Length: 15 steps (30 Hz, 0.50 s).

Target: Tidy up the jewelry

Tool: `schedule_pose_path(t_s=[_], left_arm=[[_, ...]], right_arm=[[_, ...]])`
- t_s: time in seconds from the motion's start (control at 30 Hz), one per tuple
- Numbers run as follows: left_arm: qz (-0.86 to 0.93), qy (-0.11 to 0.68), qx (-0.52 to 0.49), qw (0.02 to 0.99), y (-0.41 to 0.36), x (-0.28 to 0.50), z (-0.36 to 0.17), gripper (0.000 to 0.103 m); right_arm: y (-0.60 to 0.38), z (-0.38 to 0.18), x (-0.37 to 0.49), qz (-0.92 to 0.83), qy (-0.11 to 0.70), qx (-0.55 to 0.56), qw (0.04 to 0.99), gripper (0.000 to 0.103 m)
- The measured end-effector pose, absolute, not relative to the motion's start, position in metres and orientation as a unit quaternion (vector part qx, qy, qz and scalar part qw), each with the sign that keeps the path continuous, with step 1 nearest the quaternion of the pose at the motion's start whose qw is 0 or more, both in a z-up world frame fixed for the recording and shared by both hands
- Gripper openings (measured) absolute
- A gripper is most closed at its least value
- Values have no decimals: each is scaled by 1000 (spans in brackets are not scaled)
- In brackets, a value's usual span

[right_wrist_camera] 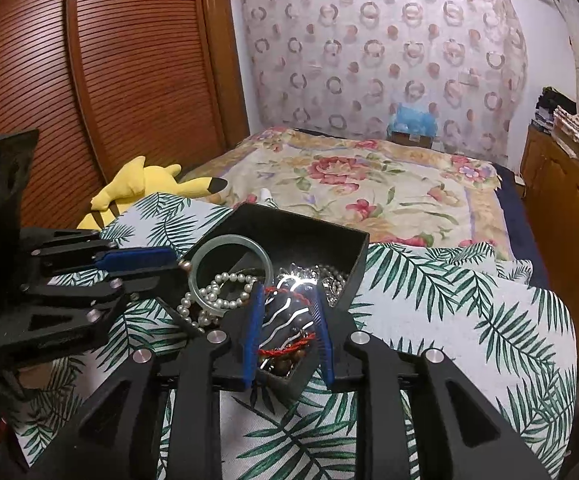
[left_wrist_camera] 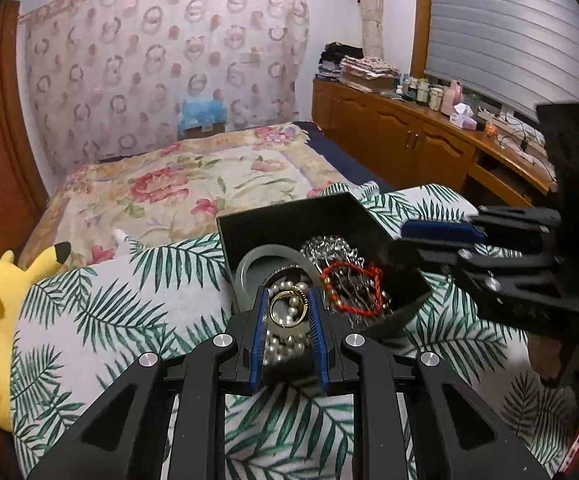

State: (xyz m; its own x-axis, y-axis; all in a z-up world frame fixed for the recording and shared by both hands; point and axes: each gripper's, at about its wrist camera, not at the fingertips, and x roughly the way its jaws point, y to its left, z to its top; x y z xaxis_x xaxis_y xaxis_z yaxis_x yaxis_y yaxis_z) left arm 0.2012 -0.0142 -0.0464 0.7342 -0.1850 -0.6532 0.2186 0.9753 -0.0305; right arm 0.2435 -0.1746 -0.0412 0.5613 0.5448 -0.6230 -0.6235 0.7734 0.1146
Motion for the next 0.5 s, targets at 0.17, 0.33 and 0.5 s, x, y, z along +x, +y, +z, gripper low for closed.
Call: schedule_pose_path(t_s=[0.17,0.33,0.5], left_arm=[[-100,348,24,932,-18,207,-46,19],[-89,343,20,935,-18,196,-42,46],[-71,328,19,942,-18,173,-33,80]], right_arm=[[-183,-37,229,324,325,-53,887,27],[-192,-32,211,304,315,-50,898,31],[-203,-25,191,280,298,-40,912,49]])
